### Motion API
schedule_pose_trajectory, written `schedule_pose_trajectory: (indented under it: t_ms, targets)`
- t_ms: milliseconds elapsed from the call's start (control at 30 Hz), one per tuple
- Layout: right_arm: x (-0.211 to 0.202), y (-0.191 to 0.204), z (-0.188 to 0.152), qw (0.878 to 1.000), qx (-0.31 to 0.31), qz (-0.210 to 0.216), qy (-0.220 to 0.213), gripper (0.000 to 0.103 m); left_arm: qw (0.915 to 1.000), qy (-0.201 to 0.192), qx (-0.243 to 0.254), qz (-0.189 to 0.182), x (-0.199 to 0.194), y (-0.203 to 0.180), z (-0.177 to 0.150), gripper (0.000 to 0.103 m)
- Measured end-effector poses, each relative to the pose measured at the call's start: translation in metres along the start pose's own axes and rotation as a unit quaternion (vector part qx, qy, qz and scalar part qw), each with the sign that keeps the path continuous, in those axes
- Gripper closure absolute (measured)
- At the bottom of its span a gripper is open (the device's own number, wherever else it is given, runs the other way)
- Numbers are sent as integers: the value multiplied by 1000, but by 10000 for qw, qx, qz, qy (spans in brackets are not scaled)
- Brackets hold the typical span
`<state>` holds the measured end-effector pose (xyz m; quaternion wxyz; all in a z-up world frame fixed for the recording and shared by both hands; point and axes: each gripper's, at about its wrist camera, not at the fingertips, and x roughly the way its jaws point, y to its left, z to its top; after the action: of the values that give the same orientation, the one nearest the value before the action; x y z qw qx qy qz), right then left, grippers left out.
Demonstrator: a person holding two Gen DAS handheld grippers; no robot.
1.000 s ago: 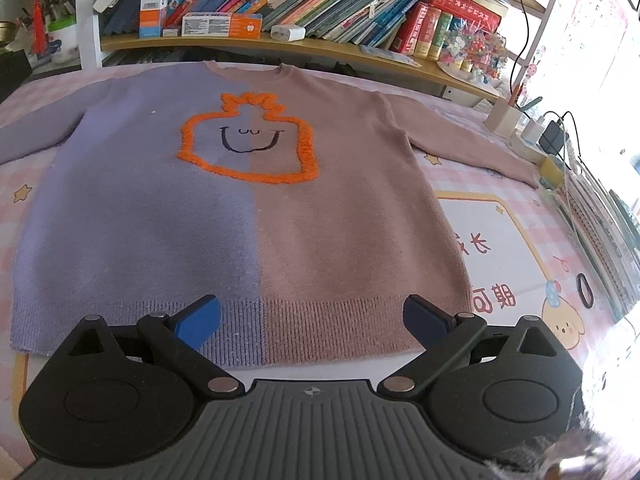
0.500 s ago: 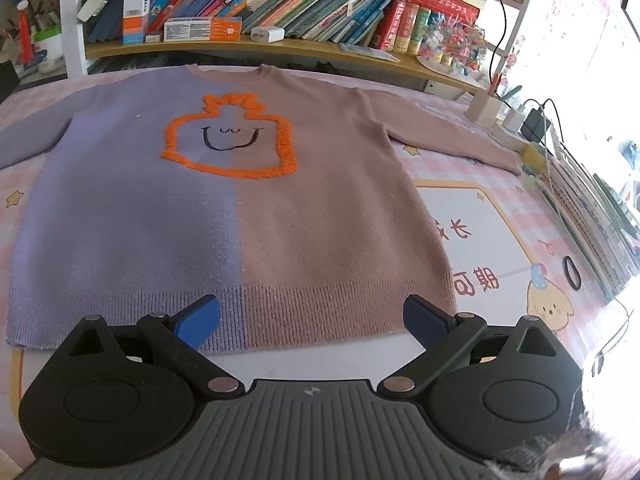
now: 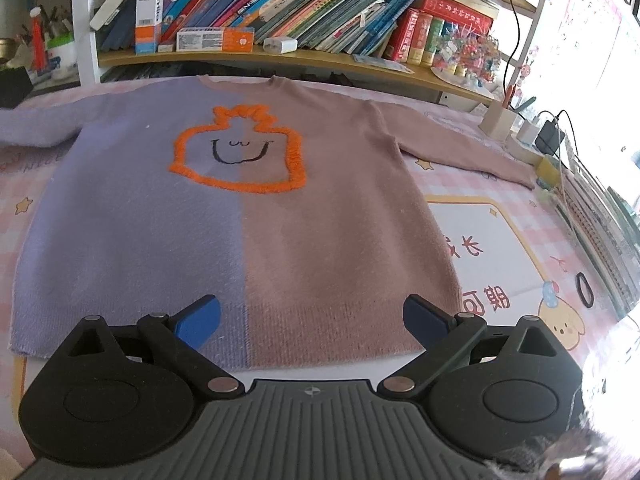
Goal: Fold clothes
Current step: 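Lift the lavender sleeve across the sweater body with the left gripper and release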
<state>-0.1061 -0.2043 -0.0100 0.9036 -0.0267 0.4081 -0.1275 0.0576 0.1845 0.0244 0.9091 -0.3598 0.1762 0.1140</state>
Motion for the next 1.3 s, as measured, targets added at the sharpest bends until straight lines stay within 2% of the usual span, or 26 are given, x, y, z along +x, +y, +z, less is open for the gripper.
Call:
schedule_pose_trajectory:
  t_ms: [233, 333, 533, 933, 1300]
  targets:
    - [13, -25, 7, 9986, -65, 509, -125, 5, 9966, -439, 237, -649, -19, -72, 3, 101]
    - [20, -40, 14, 9969, -172, 751, -145, 5, 9951, -470, 365, -791, -21, -106, -4, 101]
    - [37, -77, 28, 9920, -237, 1225, -170, 5, 9921, -453, 784, -866, -20, -168, -41, 101]
    - [71, -148, 38, 9847, -67, 1738, -52, 5, 9829, -87, 1633, -842, -4, -265, -131, 101]
    - [79, -194, 36, 9853, 107, 1707, 57, 5, 9626, 644, 2547, -660, 46, -311, -227, 101]
